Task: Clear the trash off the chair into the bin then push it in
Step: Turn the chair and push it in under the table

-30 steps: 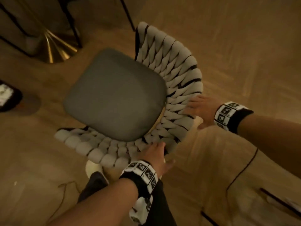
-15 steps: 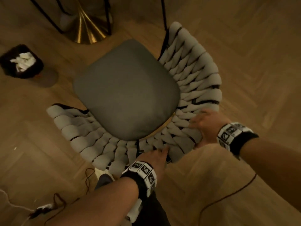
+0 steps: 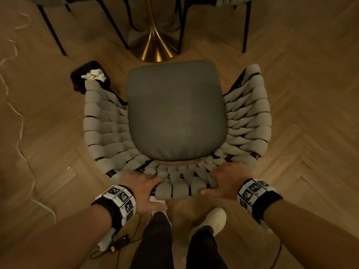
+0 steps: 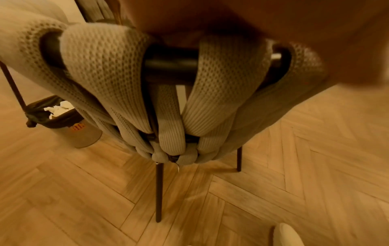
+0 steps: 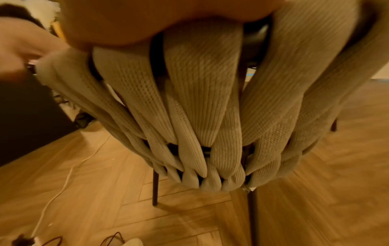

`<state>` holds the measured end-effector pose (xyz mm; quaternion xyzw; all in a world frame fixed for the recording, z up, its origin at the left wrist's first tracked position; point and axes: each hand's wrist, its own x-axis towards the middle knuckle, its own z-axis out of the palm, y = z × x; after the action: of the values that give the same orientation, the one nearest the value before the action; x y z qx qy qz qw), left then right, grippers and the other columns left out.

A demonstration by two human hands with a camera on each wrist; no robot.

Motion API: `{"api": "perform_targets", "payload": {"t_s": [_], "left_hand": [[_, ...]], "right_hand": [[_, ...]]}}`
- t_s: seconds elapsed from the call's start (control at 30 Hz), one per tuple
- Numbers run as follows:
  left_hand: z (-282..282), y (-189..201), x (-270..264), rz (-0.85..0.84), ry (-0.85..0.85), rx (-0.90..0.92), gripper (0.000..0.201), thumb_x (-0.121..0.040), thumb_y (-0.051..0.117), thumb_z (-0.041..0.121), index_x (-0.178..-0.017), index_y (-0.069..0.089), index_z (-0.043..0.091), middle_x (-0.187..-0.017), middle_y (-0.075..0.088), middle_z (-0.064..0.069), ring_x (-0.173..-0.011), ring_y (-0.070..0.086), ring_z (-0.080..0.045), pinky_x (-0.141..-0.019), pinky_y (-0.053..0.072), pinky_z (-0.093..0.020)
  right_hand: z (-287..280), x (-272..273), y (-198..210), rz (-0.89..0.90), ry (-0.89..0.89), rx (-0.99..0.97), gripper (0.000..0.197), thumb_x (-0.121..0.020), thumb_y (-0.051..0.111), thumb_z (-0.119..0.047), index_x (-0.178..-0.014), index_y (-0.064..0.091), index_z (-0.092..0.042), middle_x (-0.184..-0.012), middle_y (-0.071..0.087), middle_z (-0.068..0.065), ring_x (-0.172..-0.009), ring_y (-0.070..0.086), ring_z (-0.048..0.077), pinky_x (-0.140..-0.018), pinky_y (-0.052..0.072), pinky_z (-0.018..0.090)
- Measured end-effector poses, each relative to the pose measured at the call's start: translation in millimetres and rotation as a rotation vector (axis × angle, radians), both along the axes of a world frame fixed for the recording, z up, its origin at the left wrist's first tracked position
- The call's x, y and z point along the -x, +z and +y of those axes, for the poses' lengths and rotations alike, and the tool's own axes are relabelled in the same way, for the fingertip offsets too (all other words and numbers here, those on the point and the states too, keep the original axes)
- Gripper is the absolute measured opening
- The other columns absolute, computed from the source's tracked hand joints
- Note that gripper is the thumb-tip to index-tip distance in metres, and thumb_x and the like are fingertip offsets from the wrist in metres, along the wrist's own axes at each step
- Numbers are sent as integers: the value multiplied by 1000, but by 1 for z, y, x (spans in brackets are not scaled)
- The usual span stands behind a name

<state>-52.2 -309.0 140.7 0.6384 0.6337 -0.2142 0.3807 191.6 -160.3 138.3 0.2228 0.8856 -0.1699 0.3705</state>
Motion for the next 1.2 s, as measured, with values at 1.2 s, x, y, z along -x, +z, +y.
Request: {"api": "perform_targets", "payload": {"t_s": [1.2], "left_hand": [[215, 26, 302, 67, -33, -186, 83, -58, 22, 90, -105, 58, 32, -109, 65, 4, -97, 58, -20, -82, 43, -33]], "right_hand": [[201, 314, 0, 12, -133, -80, 101, -51, 14, -99, -105, 61, -29, -103, 65, -3, -91, 60, 21, -79, 51, 39]]}}
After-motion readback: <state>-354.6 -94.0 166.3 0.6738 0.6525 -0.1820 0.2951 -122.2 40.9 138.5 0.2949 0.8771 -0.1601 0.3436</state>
